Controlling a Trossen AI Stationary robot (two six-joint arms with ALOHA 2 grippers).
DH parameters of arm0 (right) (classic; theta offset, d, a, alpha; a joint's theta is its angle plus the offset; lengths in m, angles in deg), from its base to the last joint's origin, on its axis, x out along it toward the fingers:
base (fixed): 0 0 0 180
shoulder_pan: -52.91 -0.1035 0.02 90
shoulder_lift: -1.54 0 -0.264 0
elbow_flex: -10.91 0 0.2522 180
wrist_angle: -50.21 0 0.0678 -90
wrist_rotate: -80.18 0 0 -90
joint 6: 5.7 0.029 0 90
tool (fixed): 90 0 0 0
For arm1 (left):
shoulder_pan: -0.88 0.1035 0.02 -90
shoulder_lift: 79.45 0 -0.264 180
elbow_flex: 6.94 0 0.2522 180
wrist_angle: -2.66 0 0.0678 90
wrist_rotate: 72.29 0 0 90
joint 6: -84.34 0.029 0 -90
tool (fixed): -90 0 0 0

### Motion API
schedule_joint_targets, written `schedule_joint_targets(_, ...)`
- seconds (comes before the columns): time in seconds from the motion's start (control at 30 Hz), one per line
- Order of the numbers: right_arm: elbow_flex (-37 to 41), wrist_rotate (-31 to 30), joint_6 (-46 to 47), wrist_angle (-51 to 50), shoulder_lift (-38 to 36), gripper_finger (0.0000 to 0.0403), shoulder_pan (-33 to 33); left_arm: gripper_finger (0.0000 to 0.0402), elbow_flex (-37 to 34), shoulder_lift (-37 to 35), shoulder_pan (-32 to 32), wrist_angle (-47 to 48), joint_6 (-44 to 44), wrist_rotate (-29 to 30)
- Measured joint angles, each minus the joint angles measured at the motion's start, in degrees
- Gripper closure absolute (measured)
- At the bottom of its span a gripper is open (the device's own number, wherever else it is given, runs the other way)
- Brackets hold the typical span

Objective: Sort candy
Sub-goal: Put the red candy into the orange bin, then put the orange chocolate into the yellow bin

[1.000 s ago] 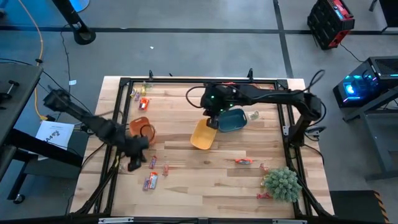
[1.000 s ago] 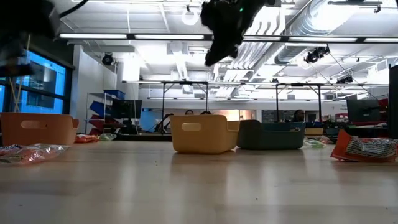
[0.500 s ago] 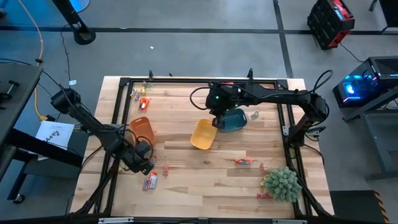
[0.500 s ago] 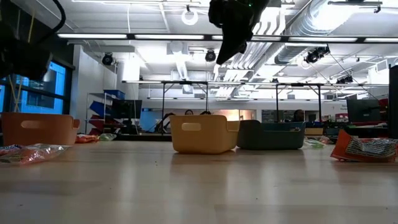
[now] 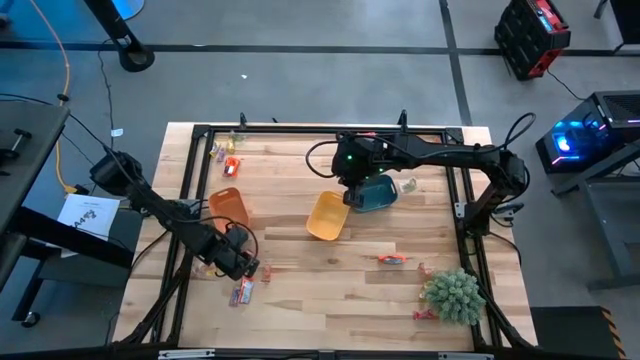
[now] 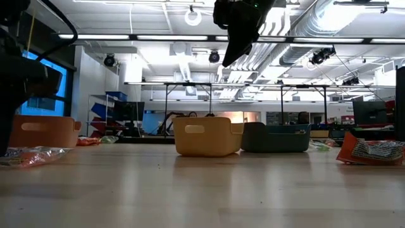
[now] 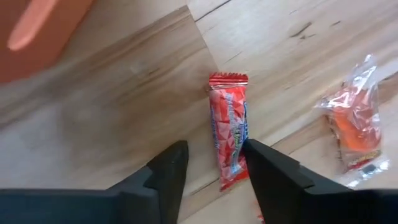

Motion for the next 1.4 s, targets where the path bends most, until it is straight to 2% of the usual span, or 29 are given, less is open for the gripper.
schedule_joint_targets(0.17, 0.00, 0.01, -0.70, 0.07, 0.00, 0.0403, 0.16, 0.0374, 0.02, -1.55, 0.06, 1.37, 4.03, -0.60)
schedule_joint_targets(0.2, 0.00, 0.00, -0.70, 0.09, 0.00, 0.0403, 0.20, 0.0385, 0.01, -2.20, 0.07, 1.28, 4.45, -0.57)
schedule_joint_targets(0.3, 0.00, 0.00, -0.70, -0.01, 0.00, 0.0403, 0.26, 0.0385, 0.53, -5.86, 0.02, 0.74, 6.45, 0.76)
schedule_joint_targets(0.4, 0.00, 0.02, -0.74, -0.02, 0.00, 0.0403, 0.26, 0.0395, 2.85, -12.48, -0.48, 0.59, 10.87, 1.77)
schedule_joint_targets(0.47, 0.00, 0.01, -0.90, 0.15, 0.00, 0.0403, 0.27, 0.0396, 5.24, -17.06, -0.56, 1.63, 14.62, 4.87)
schedule_joint_targets(0.53, 0.00, 0.02, -0.90, 0.50, 0.00, 0.0403, 0.34, 0.0397, 8.44, -21.33, -0.12, 6.26, 15.95, 10.19)
schedule_joint_targets(0.63, 0.00, 0.04, -0.62, 1.16, 0.00, 0.0403, 0.68, 0.0399, 12.59, -25.47, 1.29, 22.71, 11.42, 18.48)
schedule_joint_targets(0.73, 0.00, 0.03, -0.27, 1.44, 0.00, 0.0403, 1.07, 0.0399, 14.67, -27.96, 3.67, 37.82, 3.63, 21.63)
schedule_joint_targets(0.83, 0.00, 0.01, -0.18, 1.42, 0.00, 0.0403, 1.20, 0.0398, 13.72, -28.93, 6.33, 45.40, 0.30, 15.93)
schedule_joint_targets(1.0, 0.00, 0.03, 1.23, 1.42, 0.00, 0.0403, 1.14, 0.0365, 9.43, -27.55, 8.76, 43.67, 3.29, 6.74)
schedule_joint_targets(1.2, 0.00, 0.04, 1.48, 1.47, 0.00, 0.0403, 1.14, 0.0306, 9.88, -23.42, 10.40, 43.54, 4.15, 6.45)
schedule_joint_targets(1.4, 0.00, 0.04, 1.50, 1.84, 0.00, 0.0403, 1.14, 0.0262, 10.27, -23.33, 12.75, 43.41, 3.79, 6.77)
